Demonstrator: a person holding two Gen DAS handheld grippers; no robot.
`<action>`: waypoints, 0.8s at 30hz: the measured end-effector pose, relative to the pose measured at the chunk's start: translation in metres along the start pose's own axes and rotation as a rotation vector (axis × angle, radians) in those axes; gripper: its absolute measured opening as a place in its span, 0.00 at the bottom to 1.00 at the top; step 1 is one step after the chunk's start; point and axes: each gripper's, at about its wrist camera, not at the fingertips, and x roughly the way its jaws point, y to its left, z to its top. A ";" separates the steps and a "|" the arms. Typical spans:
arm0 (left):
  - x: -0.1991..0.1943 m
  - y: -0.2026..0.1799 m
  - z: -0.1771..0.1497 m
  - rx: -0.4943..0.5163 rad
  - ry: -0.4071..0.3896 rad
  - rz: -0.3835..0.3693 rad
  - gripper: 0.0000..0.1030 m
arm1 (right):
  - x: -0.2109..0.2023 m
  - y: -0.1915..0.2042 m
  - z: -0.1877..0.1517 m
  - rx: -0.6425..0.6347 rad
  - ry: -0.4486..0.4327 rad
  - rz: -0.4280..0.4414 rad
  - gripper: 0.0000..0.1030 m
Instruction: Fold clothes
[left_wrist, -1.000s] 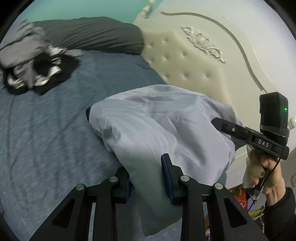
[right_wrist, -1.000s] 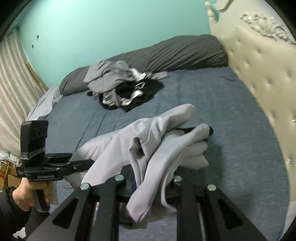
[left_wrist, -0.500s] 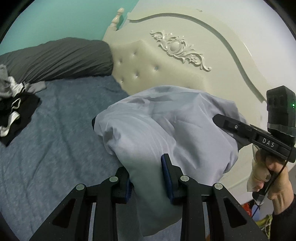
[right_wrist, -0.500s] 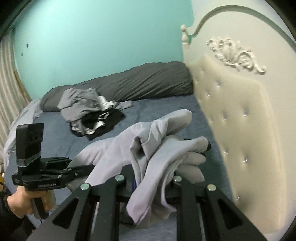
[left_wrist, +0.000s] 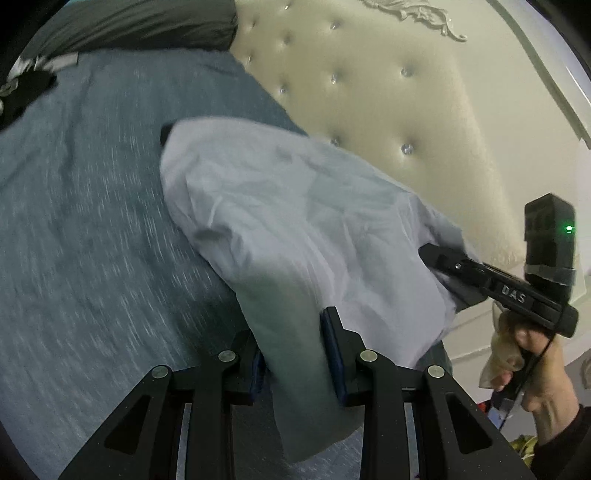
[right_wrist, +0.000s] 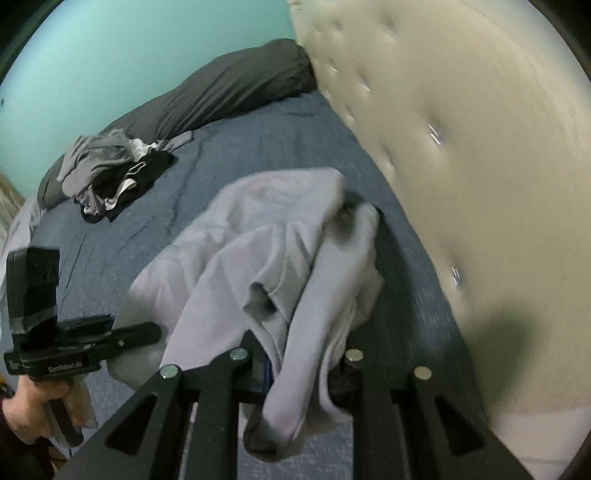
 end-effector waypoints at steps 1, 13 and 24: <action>0.003 -0.001 -0.005 -0.007 0.010 -0.009 0.30 | 0.000 -0.005 -0.002 0.009 0.009 -0.005 0.17; 0.007 0.025 -0.046 -0.090 0.134 -0.056 0.35 | 0.007 -0.024 -0.030 0.063 0.134 -0.091 0.39; -0.033 0.011 -0.035 0.074 0.045 -0.024 0.35 | -0.066 -0.016 -0.027 0.114 -0.177 -0.193 0.38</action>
